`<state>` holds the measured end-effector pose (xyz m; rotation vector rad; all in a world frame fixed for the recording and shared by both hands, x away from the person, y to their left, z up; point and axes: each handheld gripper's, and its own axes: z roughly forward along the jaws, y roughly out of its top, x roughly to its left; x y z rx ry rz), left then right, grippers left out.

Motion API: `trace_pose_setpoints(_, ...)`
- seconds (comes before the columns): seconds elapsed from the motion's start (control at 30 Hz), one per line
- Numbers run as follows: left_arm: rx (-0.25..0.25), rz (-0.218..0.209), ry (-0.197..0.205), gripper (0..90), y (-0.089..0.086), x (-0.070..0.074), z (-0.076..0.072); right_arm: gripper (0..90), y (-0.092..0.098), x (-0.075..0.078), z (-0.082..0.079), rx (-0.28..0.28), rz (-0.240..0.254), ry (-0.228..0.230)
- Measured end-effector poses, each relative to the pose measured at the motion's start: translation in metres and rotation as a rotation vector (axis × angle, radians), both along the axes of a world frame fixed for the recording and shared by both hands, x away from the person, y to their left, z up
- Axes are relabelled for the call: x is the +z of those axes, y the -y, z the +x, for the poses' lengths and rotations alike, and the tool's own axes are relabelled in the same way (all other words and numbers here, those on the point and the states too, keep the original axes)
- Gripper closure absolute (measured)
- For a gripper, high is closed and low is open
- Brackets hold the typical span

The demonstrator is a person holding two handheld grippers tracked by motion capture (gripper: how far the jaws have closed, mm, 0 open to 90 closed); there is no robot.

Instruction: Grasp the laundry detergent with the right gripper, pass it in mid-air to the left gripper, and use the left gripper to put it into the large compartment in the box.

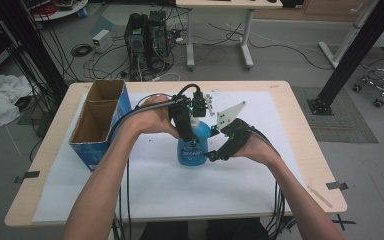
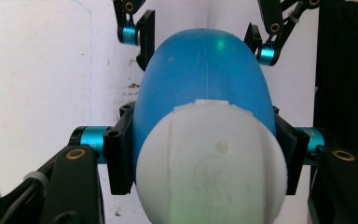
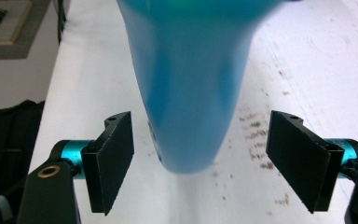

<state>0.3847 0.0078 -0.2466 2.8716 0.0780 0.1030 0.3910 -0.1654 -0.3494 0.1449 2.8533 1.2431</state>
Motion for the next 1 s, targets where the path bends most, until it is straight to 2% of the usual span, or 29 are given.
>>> trace_pose_setpoints(0.03, 0.000, 0.003, 0.001, 38.0, -0.001, 0.001, 0.000, 22.5, 0.001, 0.000, 0.000, -0.004, -0.007, 0.005)
trace_pose_setpoints(0.07, 0.008, -0.006, 0.000, 38.0, -0.001, 0.001, 0.000, 22.5, 0.002, 0.001, -0.002, -0.008, -0.021, -0.010)
trace_pose_setpoints(0.17, 0.019, -0.002, 0.000, 38.1, -0.004, 0.004, 0.001, 22.1, 0.005, 0.001, -0.003, -0.006, -0.074, 0.020)
trace_pose_setpoints(0.2, 0.020, 0.007, 0.003, 38.1, -0.004, 0.006, 0.001, 22.1, 0.006, 0.001, -0.004, -0.029, -0.085, 0.014)
trace_pose_setpoints(0.27, 0.032, 0.011, 0.008, 38.0, -0.006, 0.009, 0.001, 22.1, 0.008, 0.001, -0.005, -0.034, -0.114, 0.036)
trace_pose_setpoints(0.3, 0.037, 0.013, 0.010, 38.1, -0.007, 0.010, 0.001, 22.1, 0.010, 0.002, -0.007, -0.054, -0.138, 0.032)
trace_pose_setpoints(0.4, 0.066, 0.027, 0.014, 38.0, -0.009, 0.016, 0.001, 18.7, 0.013, 0.005, -0.009, -0.085, -0.207, 0.079)
trace_pose_setpoints(0.43, 0.070, 0.030, 0.016, 38.1, -0.010, 0.018, 0.001, 16.0, 0.015, 0.006, -0.010, -0.085, -0.234, 0.068)
trace_pose_setpoints(0.47, 0.081, 0.029, 0.018, 38.0, -0.012, 0.020, 0.001, 13.4, 0.017, 0.007, -0.010, -0.084, -0.253, 0.087)
trace_pose_setpoints(0.5, 0.090, 0.028, 0.020, 38.1, -0.013, 0.023, 0.002, 13.4, 0.019, 0.008, -0.012, -0.101, -0.281, 0.076)
trace_pose_setpoints(0.53, 0.097, 0.032, 0.017, 38.0, -0.015, 0.025, 0.002, 13.4, 0.021, 0.008, -0.011, -0.094, -0.288, 0.107)
trace_pose_setpoints(0.6, 0.124, 0.032, 0.009, 38.1, -0.019, 0.030, 0.002, 13.4, 0.025, 0.009, -0.012, -0.130, -0.314, 0.113)
trace_pose_setpoints(0.63, 0.133, 0.031, 0.006, 38.1, -0.021, 0.033, 0.003, 13.4, 0.028, 0.008, -0.011, -0.140, -0.317, 0.136)
trace_pose_setpoints(0.67, 0.142, 0.028, 0.003, 38.1, -0.024, 0.037, 0.004, 13.4, 0.031, 0.009, -0.014, -0.148, -0.338, 0.075)
trace_pose_setpoints(0.7, 0.152, 0.026, 0.002, 38.1, -0.026, 0.040, 0.004, 13.4, 0.034, 0.008, -0.014, -0.151, -0.364, 0.108)
trace_pose_setpoints(0.77, 0.168, 0.025, 0.005, 38.1, -0.032, 0.049, 0.006, 13.3, 0.040, 0.009, -0.013, -0.165, -0.389, 0.130)
trace_pose_setpoints(0.87, 0.205, 0.038, 0.016, 38.1, -0.041, 0.061, 0.008, 13.3, 0.050, 0.011, -0.013, -0.179, -0.412, 0.137)
trace_pose_setpoints(0.93, 0.236, 0.048, 0.025, 38.1, -0.047, 0.071, 0.010, 13.4, 0.056, 0.012, -0.013, -0.211, -0.413, 0.131)
trace_pose_setpoints(1.0, 0.272, 0.047, 0.021, 38.1, -0.054, 0.082, 0.011, 13.4, 0.062, 0.014, -0.013, -0.251, -0.433, 0.099)
